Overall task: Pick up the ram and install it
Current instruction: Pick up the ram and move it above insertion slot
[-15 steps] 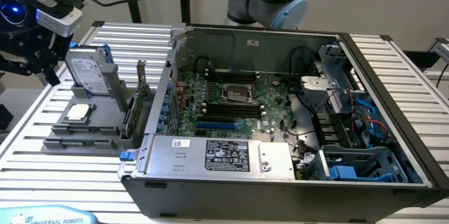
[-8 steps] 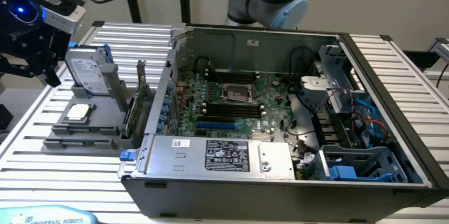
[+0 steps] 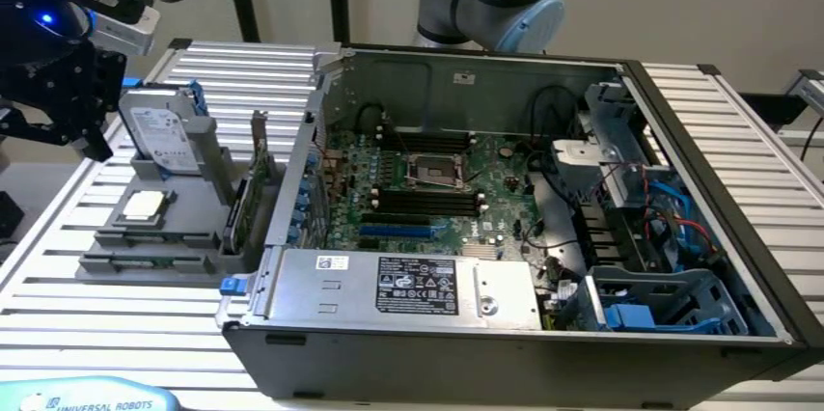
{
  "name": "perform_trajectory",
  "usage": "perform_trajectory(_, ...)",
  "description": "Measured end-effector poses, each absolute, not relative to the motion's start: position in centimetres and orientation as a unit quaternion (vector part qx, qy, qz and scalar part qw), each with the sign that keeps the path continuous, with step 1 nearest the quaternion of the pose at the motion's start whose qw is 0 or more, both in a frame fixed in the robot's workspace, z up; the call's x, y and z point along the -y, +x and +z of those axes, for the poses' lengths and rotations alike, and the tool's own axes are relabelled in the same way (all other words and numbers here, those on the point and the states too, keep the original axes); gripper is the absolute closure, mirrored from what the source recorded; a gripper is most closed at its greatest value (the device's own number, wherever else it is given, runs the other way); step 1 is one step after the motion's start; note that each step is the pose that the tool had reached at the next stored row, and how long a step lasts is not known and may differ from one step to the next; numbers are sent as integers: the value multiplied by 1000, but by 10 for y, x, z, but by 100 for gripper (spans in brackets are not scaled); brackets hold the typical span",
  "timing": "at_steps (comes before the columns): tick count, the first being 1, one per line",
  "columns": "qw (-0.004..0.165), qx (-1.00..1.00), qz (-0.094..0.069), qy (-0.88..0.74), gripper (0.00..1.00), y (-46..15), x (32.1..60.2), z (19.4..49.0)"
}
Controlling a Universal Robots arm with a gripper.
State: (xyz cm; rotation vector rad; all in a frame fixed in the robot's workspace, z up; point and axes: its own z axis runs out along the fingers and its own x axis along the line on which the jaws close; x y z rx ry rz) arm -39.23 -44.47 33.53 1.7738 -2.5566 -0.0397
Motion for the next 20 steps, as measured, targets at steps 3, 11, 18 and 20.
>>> perform_trajectory(3,15,805,-12,593,89,-392,445,334)
perform_trajectory(11,16,760,-11,649,89,-392,445,330)
perform_trajectory(18,17,718,-10,695,89,-392,445,322)
perform_trajectory(20,17,710,-10,704,89,-392,445,320)
